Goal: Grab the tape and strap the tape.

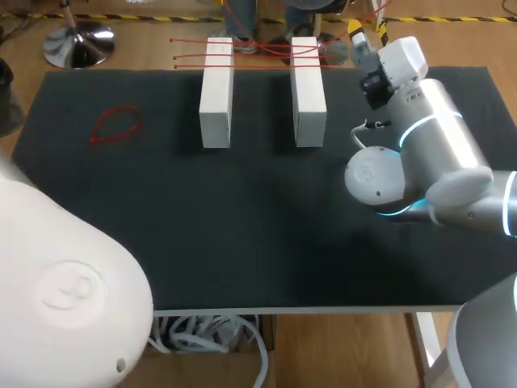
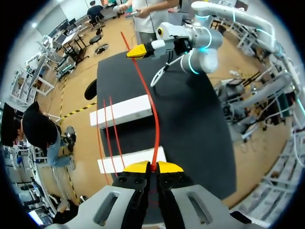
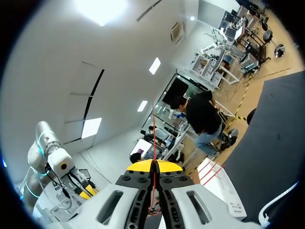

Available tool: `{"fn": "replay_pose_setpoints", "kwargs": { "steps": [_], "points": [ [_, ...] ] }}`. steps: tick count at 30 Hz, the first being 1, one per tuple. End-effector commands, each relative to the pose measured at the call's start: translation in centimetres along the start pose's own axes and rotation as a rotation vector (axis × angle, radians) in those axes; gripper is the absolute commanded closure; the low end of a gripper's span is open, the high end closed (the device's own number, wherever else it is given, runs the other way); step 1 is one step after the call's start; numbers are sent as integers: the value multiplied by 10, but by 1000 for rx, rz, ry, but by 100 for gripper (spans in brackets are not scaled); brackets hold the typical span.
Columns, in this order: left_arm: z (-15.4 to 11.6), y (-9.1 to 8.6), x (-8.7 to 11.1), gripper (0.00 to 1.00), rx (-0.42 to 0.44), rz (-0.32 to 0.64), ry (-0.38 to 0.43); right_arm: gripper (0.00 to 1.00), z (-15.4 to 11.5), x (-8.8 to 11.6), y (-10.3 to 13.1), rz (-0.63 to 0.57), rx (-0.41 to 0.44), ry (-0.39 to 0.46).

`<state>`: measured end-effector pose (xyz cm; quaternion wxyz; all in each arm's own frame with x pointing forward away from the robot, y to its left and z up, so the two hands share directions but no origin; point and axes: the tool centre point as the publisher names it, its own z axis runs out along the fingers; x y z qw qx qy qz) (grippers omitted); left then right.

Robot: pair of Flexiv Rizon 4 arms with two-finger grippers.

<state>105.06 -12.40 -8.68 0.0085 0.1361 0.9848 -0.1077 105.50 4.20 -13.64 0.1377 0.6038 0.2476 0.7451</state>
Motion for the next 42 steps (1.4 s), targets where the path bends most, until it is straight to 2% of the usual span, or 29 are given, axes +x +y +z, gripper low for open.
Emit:
{"fn": "replay_pose_setpoints", "kwargs": {
  "steps": [1,11,22,26,30,35,36,40,42],
  "points": [
    [-2,-12,-12,100,-113,-3,80,100,1,-1,0,-13,-4,5],
    [3,-10,-14,100,-128,-38,98,100,3,-2,5,-37,-21,10],
    [8,-1,-11,100,-131,-100,85,100,4,-3,8,-135,-24,19],
    [8,-1,-11,100,-131,-102,82,100,5,-4,9,-245,-11,12],
    [8,-1,-11,100,-137,-95,81,100,9,-7,11,-446,-7,-34],
    [8,-1,-11,100,-137,-95,81,100,17,-2,18,-585,22,-63],
    [8,-1,-11,100,-137,-95,81,100,19,1,19,-589,23,-47],
    [8,-1,-11,100,-137,-95,81,100,22,11,17,-766,56,-49],
    [8,-1,-11,100,-137,-95,81,100,22,18,15,-794,35,-13]
  ]
}}
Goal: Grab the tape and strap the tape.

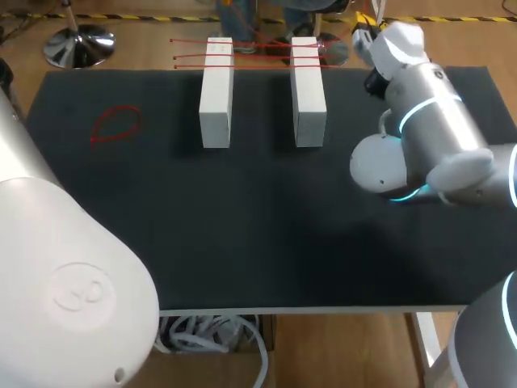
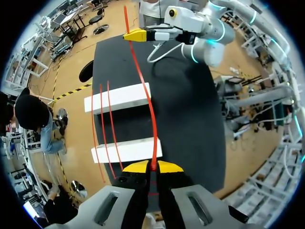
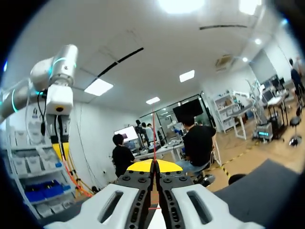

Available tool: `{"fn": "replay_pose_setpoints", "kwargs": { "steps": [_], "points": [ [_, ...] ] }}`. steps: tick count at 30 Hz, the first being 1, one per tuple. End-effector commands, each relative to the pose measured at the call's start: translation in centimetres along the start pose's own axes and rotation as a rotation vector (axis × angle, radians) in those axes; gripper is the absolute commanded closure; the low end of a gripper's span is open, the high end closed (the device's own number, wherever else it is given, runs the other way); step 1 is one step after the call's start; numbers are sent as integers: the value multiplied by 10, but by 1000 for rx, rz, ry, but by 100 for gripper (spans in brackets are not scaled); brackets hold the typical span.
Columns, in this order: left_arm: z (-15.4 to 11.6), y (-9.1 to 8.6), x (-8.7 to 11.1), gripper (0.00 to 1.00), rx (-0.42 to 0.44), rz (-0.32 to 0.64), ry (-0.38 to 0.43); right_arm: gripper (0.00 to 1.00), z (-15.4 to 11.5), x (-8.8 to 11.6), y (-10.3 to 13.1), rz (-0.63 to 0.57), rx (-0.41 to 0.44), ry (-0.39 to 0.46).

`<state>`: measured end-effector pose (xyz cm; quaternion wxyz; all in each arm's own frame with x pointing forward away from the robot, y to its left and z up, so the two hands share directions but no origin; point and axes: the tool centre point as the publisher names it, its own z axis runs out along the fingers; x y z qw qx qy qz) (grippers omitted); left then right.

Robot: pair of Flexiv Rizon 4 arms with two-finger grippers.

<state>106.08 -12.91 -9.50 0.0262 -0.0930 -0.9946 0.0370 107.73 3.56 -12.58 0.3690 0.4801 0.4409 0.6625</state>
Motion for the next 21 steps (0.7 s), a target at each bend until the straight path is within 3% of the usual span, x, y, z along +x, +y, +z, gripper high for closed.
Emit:
{"fn": "replay_pose_setpoints", "kwargs": {
  "steps": [1,5,8,21],
  "points": [
    [-1,-1,0,100,-4,-1,2,100,0,15,14,-182,37,-30],
    [-1,-1,0,100,-4,-1,2,100,-3,20,17,-370,75,-6],
    [-1,-1,0,100,-4,-1,2,100,-7,20,18,-495,61,-33],
    [-1,-1,0,100,-4,-1,2,100,-8,19,20,-710,67,-175]
  ]
}}
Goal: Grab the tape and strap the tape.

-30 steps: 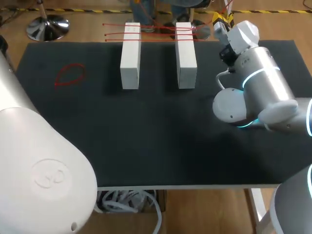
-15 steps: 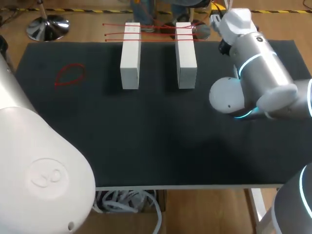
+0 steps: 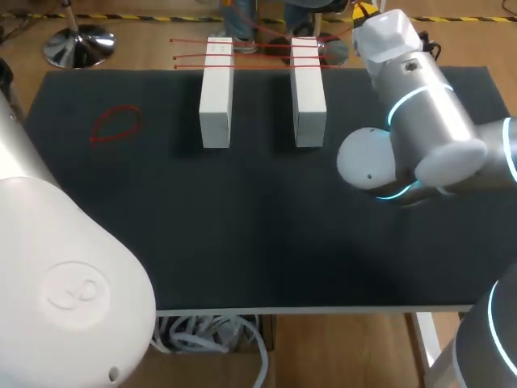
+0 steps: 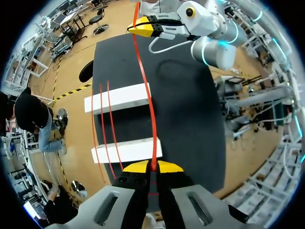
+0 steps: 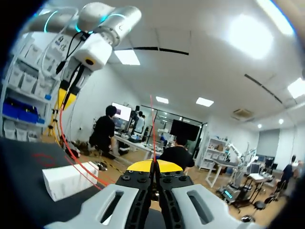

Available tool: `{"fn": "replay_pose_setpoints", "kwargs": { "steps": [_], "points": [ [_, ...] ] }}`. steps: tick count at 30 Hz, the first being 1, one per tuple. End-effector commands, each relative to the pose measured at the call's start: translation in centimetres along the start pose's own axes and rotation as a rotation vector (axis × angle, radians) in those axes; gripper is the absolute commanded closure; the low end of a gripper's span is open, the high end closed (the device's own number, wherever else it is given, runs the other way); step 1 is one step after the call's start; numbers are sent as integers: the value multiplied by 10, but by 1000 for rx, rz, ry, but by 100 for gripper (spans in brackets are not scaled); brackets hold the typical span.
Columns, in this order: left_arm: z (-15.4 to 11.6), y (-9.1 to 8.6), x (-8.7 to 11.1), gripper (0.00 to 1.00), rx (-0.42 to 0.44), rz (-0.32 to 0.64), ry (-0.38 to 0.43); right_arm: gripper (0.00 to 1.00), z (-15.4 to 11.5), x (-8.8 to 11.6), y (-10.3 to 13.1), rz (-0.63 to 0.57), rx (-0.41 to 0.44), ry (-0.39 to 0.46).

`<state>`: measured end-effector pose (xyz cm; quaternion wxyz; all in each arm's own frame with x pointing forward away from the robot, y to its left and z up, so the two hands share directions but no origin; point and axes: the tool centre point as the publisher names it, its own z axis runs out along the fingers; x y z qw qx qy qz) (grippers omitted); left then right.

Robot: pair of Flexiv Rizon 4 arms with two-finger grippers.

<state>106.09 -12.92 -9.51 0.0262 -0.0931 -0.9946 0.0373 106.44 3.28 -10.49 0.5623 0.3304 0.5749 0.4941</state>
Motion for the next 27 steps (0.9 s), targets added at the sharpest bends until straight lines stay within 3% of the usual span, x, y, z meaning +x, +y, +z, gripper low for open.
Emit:
{"fn": "replay_pose_setpoints", "kwargs": {
  "steps": [1,5,6,7,14,16,18,27],
  "points": [
    [-1,-1,0,100,-5,-1,2,100,2,11,6,-67,85,-126],
    [-1,-1,0,100,-5,-1,2,100,4,9,5,-77,158,-174],
    [-1,-1,0,100,-5,-1,2,100,5,9,6,-129,226,-215],
    [-1,-1,0,100,-5,-1,2,100,6,8,4,-142,172,-209],
    [-1,-1,0,100,-5,-1,2,100,9,12,3,-222,159,-205],
    [-1,-1,0,100,-5,-1,2,100,9,14,3,-193,161,-188],
    [-1,-1,0,100,-5,-1,2,100,10,14,6,-73,148,-163],
    [-1,-1,0,100,-5,-1,2,100,10,14,6,-73,148,-163]
  ]
}}
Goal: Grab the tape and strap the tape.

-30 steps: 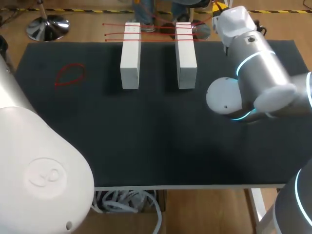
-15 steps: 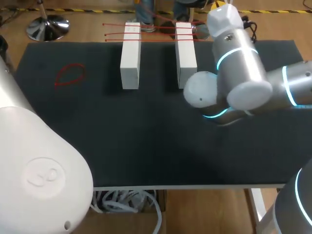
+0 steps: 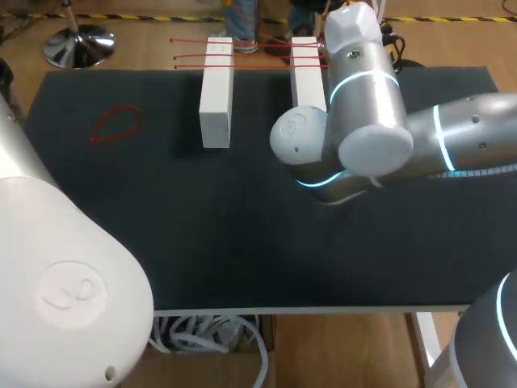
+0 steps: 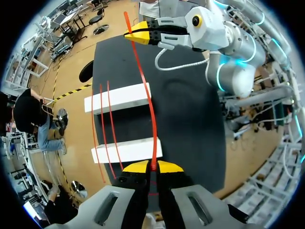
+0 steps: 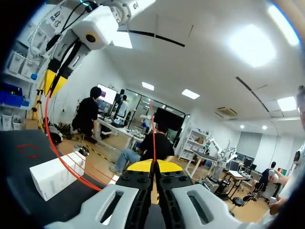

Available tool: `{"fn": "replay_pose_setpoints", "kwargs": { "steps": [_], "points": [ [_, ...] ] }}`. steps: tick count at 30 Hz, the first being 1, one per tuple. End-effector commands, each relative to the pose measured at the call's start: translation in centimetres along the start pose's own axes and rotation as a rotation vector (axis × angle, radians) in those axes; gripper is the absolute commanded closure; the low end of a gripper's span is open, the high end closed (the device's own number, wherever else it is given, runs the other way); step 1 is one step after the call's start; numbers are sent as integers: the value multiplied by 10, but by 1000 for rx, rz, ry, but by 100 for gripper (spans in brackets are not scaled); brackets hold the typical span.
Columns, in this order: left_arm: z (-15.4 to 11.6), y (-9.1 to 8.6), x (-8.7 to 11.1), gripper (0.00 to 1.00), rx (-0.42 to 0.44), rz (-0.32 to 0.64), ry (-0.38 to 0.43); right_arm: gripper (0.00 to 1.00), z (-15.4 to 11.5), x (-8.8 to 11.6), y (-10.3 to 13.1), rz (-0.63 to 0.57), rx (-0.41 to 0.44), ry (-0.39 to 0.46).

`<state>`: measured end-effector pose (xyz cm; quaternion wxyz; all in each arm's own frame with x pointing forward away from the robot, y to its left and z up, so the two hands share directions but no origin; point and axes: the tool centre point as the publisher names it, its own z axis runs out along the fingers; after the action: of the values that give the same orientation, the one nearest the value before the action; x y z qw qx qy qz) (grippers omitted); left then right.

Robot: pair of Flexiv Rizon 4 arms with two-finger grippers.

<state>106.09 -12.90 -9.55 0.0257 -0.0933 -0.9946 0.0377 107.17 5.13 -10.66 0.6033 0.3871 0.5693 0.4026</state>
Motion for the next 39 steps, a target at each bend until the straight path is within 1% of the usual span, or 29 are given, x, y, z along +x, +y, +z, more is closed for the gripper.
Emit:
{"fn": "replay_pose_setpoints", "kwargs": {
  "steps": [1,11,13,14,16,18,19,21,23,28,32,35,39],
  "points": [
    [-1,-1,0,100,-5,-2,3,100,-1,-3,3,0,11,8],
    [-1,-1,0,100,-5,-2,3,100,-1,-3,3,0,11,8],
    [-1,-1,0,100,-5,-2,3,100,1,6,11,-113,26,26],
    [-1,-1,0,100,-5,-2,3,100,3,11,16,-182,40,51],
    [-1,-1,0,100,-5,-2,3,100,2,20,30,-236,12,60],
    [-1,-1,0,100,-5,-2,3,100,3,27,41,-332,1,75],
    [-1,-1,0,100,-5,-2,3,100,3,28,45,-339,-16,75],
    [-1,-1,0,100,-5,-2,3,100,4,31,49,-377,-12,86],
    [-1,-1,0,100,-5,-2,3,100,6,35,51,-386,-16,101],
    [-1,-1,0,100,-5,-2,3,100,5,45,51,-483,-12,138],
    [-1,-1,0,100,-5,-2,3,100,0,54,51,-520,-4,180],
    [-1,-1,0,100,-5,-2,3,100,-5,63,53,-545,-12,211],
    [-1,-1,0,100,-5,-2,3,100,-8,70,53,-603,-8,217]
  ]
}}
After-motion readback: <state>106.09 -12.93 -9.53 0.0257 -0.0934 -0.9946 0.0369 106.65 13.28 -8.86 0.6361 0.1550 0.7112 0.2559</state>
